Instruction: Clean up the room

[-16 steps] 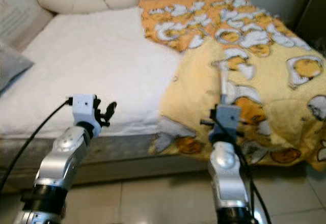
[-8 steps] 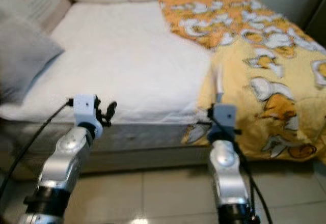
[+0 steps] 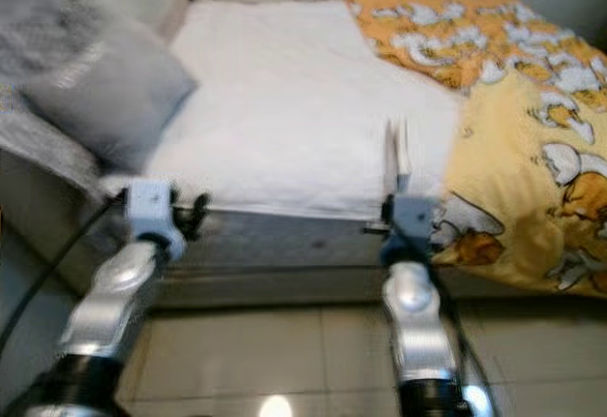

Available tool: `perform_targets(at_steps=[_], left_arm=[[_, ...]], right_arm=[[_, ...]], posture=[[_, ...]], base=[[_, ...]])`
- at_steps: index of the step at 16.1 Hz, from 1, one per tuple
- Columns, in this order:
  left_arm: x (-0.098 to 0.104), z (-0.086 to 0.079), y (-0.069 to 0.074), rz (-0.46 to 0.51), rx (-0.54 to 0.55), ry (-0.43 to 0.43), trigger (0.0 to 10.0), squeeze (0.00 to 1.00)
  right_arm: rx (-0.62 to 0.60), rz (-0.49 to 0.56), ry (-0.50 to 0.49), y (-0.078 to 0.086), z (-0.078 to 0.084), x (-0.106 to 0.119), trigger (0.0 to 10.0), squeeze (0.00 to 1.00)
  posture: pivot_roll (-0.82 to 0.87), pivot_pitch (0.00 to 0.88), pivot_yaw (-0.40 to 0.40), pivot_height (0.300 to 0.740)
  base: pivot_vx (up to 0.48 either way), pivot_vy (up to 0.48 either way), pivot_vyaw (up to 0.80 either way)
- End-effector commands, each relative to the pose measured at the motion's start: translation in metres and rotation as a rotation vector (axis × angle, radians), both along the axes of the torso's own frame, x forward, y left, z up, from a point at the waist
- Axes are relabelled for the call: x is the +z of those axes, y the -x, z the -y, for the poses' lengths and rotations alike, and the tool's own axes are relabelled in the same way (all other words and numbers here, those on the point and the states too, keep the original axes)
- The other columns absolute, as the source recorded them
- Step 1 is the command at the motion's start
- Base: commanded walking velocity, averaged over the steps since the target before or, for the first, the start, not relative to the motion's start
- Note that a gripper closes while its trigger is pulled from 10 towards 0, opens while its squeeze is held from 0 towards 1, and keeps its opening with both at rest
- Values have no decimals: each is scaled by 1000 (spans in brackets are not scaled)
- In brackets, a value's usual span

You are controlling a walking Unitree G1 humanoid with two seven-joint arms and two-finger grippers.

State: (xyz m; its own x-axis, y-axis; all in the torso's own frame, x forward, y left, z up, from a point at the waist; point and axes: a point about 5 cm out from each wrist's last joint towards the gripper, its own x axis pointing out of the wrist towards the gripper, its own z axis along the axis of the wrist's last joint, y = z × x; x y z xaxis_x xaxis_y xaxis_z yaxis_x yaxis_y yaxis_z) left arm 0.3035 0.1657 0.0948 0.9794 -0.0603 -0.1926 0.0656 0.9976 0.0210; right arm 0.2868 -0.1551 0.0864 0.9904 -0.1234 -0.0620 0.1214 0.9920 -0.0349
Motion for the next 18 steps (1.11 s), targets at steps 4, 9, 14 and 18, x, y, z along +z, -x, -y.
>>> perform_targets(at_steps=[4, 9, 14, 18], left_arm=[[3, 10, 1, 13, -32, -13, 10000, 0], [3, 8, 0, 16, -28, -27, 10000, 0], [4, 7, -1, 16, -21, -22, 10000, 0], [4, 6, -1, 16, -22, -22, 10000, 0]], right_arm=[[6, 58, -14, -2, 4, 12, 10000, 0], [27, 55, -19, -2, 1, 12, 10000, 0], [115, 41, 22, -2, -9, 11, 10000, 0], [126, 51, -1, -1, -10, 12, 10000, 0]], posture=[[-27, 0, 2, 740], [-23, 0, 1, 740], [-22, 0, 3, 740], [-21, 0, 5, 740]], base=[[0, 0, 0], [111, 0, 0], [309, 0, 320], [266, 0, 400]])
